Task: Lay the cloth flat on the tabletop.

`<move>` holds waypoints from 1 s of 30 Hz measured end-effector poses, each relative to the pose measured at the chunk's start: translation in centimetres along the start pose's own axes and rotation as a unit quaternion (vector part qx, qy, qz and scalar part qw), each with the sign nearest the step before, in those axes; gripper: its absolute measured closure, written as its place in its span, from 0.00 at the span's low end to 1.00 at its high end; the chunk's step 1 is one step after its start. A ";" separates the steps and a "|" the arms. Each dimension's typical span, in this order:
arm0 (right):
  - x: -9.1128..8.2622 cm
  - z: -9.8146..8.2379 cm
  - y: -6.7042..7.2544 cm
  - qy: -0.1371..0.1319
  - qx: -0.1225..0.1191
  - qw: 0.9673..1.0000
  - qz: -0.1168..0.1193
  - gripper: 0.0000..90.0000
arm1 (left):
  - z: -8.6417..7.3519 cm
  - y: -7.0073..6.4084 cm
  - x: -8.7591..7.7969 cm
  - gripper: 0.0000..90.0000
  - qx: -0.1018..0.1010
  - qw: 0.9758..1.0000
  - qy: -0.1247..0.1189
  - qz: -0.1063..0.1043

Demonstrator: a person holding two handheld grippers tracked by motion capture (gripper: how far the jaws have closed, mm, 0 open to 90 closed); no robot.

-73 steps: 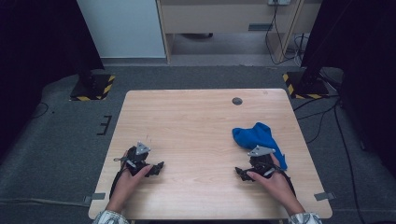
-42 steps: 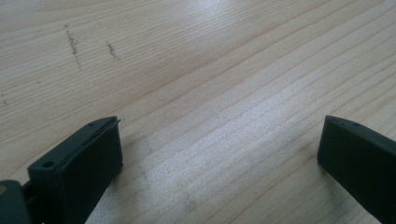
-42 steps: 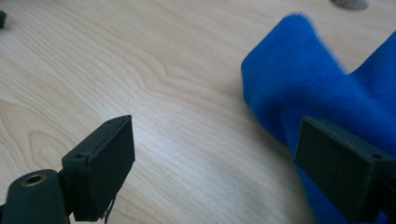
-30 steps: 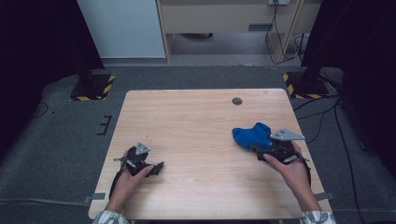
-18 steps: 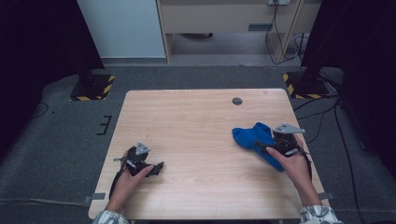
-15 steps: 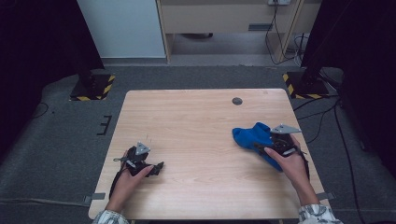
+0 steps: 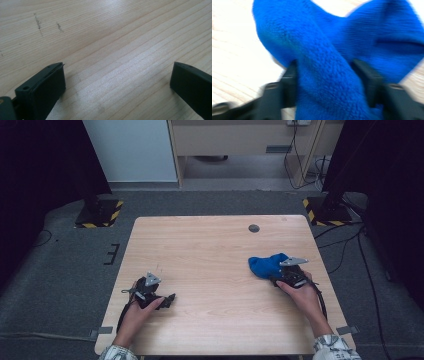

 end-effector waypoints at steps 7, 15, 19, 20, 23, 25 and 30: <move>-0.4 -0.5 -0.9 -0.023 0.016 1.000 0.004 0.82 | 0.0 0.0 0.0 0.00 0.000 1.000 0.000 0.000; -2.0 0.7 -0.3 -0.060 0.014 0.998 0.019 0.84 | 0.0 0.0 0.0 0.00 0.000 1.000 0.000 0.000; -3.1 1.5 0.3 -0.079 0.013 0.996 0.025 0.85 | 0.0 0.0 0.0 0.00 0.000 1.000 0.000 0.000; -3.4 1.8 0.5 -0.084 0.014 0.996 0.027 0.85 | 0.0 0.0 0.0 0.00 0.000 1.000 0.000 -0.001; -4.1 2.7 1.1 -0.102 0.012 0.994 0.036 0.85 | 0.0 0.0 0.0 0.00 0.000 1.000 0.000 -0.001; -4.5 3.2 1.7 -0.113 0.012 0.993 0.043 0.85 | 0.0 0.0 0.0 0.00 0.000 1.000 0.000 -0.001; -5.2 4.6 3.3 -0.129 0.004 0.990 0.058 0.85 | 0.0 0.0 0.0 0.00 0.000 1.000 0.000 -0.001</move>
Point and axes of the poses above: each handheld gripper's, and its own axes: x roughly forward along the jaws, z roughly out of its top, y roughly to its left, the point moved 2 cm from there along x, roughly forward along the jaws, and after that the axes turned 1 degree about -x, right-handed, at the moved point
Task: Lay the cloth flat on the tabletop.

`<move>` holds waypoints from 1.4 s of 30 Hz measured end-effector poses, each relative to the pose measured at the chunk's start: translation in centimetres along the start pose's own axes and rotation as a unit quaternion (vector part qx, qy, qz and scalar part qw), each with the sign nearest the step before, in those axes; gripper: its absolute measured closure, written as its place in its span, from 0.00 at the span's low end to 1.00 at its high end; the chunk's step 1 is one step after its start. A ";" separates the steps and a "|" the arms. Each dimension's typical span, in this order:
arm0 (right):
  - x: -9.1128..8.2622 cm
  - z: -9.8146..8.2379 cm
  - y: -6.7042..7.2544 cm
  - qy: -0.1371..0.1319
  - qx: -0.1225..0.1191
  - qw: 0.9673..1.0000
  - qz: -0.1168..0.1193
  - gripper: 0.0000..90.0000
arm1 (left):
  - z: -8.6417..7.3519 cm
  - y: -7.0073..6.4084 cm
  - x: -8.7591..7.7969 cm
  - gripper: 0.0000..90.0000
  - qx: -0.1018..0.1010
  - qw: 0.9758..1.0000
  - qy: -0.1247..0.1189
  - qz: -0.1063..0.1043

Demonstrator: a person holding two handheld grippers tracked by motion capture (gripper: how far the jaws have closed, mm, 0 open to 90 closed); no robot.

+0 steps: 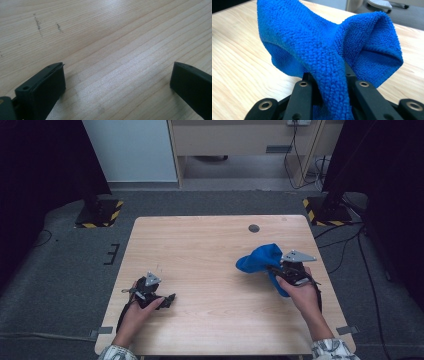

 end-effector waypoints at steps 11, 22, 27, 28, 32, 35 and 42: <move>0.2 3.4 4.1 -0.007 -0.026 0.999 0.033 0.85 | 0.0 0.0 0.0 0.00 0.000 1.000 0.000 0.000; 2.8 5.7 7.9 0.002 -0.059 0.996 0.063 0.84 | 0.0 0.0 0.0 0.00 0.000 1.000 0.000 0.000; 3.8 5.5 9.3 0.013 -0.074 0.994 0.074 0.84 | 0.0 0.0 0.0 0.00 0.000 1.000 0.000 0.000; 4.1 5.4 9.6 0.018 -0.077 0.994 0.077 0.84 | 0.0 0.0 0.0 0.00 0.000 1.000 0.000 0.000; 5.2 4.6 10.2 0.029 -0.083 0.993 0.083 0.84 | 0.0 0.0 0.0 0.00 0.000 1.000 0.000 0.000; 6.1 3.6 10.5 0.038 -0.081 0.992 0.091 0.84 | 0.0 0.0 0.0 0.00 0.000 1.000 0.000 0.001; 8.3 0.5 12.0 0.077 -0.101 0.985 0.120 0.82 | 0.1 0.0 0.1 0.00 -0.001 1.000 0.000 0.001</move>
Point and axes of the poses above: each handheld gripper's, and its own axes: x roughly forward along the jaws, z roughly out of its top, y roughly to its left, the point moved 2 cm from there along x, roughly forward along the jaws, and after that the axes turned 1 degree about -x, right-handed, at the moved point
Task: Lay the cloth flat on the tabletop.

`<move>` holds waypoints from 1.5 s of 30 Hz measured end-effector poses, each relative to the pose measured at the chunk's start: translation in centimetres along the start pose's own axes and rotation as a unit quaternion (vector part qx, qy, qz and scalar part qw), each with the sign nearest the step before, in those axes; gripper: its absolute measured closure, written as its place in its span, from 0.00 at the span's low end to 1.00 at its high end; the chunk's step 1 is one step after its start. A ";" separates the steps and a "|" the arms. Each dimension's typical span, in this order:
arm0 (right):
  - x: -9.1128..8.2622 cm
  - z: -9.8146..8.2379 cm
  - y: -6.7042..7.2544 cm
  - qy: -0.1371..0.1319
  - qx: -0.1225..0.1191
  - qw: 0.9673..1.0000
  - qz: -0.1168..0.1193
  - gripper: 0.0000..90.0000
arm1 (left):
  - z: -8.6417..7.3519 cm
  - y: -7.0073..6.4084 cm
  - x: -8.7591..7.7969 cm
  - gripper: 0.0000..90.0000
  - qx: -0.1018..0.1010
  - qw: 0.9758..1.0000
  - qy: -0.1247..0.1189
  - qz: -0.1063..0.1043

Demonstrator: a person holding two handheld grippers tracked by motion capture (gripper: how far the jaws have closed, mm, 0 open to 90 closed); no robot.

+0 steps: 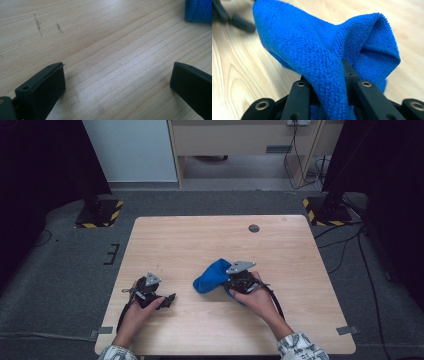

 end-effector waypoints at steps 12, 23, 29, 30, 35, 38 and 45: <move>2.2 -2.1 0.6 0.034 0.007 0.999 -0.004 0.60 | 0.0 0.0 0.0 0.00 -0.001 1.000 0.000 0.000; -1.2 -0.9 0.8 0.002 0.012 1.000 -0.011 0.17 | 0.1 -0.2 -0.1 0.02 0.000 1.000 -0.002 -0.002; -3.4 -0.7 0.3 -0.020 0.022 1.000 -0.001 0.11 | 0.8 -0.7 -0.6 0.05 -0.014 0.999 -0.025 -0.019; -3.7 -0.7 0.3 -0.022 0.023 0.999 0.007 0.10 | 0.9 -0.7 -0.7 0.05 -0.015 0.999 -0.029 -0.019; -4.3 -0.7 -0.1 -0.032 0.026 0.999 0.011 0.09 | 1.3 -1.2 -1.2 0.06 -0.013 0.999 -0.039 -0.021; -4.4 -1.2 -0.8 -0.030 0.030 0.999 -0.002 0.14 | 1.6 -1.7 -1.3 0.07 -0.004 0.999 -0.044 -0.025; -5.8 -3.7 -3.1 -0.015 0.053 0.997 -0.050 0.55 | 3.3 -3.2 -1.9 0.20 0.001 0.996 -0.075 -0.042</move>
Point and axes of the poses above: each handheld gripper's, and its own axes: x roughly forward along the jaws, z roughly out of its top, y roughly to its left, the point moved 2 cm from there along x, roughly forward along the jaws, and after that the axes turned 1 degree about -x, right-handed, at the moved point
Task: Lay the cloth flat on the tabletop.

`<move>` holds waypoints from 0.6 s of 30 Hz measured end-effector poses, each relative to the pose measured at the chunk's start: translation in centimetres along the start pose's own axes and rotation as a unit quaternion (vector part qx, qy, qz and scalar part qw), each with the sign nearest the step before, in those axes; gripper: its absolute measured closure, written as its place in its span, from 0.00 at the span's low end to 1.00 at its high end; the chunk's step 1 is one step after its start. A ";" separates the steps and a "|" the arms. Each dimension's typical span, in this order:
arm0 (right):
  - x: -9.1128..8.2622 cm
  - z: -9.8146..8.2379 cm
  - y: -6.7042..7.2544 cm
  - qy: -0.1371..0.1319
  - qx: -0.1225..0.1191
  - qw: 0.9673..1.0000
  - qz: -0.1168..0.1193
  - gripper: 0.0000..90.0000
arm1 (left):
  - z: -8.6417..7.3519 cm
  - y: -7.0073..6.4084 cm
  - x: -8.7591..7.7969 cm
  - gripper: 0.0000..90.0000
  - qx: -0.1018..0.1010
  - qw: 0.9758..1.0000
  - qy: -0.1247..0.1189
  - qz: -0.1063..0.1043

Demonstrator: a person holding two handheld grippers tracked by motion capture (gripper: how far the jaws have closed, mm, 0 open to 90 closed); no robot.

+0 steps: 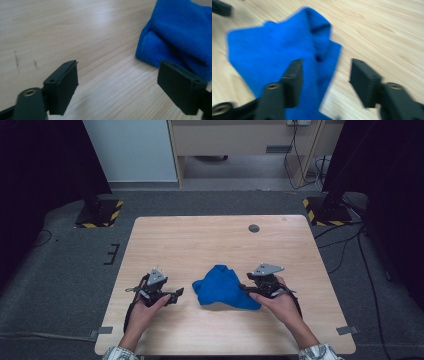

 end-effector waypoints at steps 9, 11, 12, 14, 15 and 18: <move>-1.3 -2.6 -2.0 0.016 0.017 1.000 -0.012 0.88 | 3.8 -2.2 1.2 0.26 0.033 0.999 -0.017 -0.024; -1.4 -3.0 -2.0 0.018 0.016 1.000 -0.010 0.87 | 4.9 -2.4 1.9 0.27 0.026 0.999 -0.020 -0.033; -1.4 -3.2 -2.0 0.021 0.016 1.000 -0.009 0.85 | 5.5 -2.5 2.3 0.27 0.024 0.999 -0.021 -0.038; -1.4 -3.3 -1.9 0.023 0.014 1.000 -0.012 0.83 | 6.8 -2.9 3.1 0.27 0.030 0.998 -0.019 -0.043; -1.4 -3.3 -2.0 0.022 0.019 1.000 -0.009 0.80 | 7.2 -3.0 3.4 0.28 0.034 0.998 -0.017 -0.044; -1.6 -3.4 -2.0 0.018 0.033 0.999 -0.009 0.77 | 8.6 -3.6 4.7 0.29 0.033 0.998 -0.017 -0.056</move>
Point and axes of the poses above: each handheld gripper's, and its own axes: x roughly forward along the jaws, z roughly out of its top, y roughly to its left, the point moved 2 cm from there along x, roughly forward along the jaws, and after that the axes turned 1 degree about -x, right-handed, at the moved point
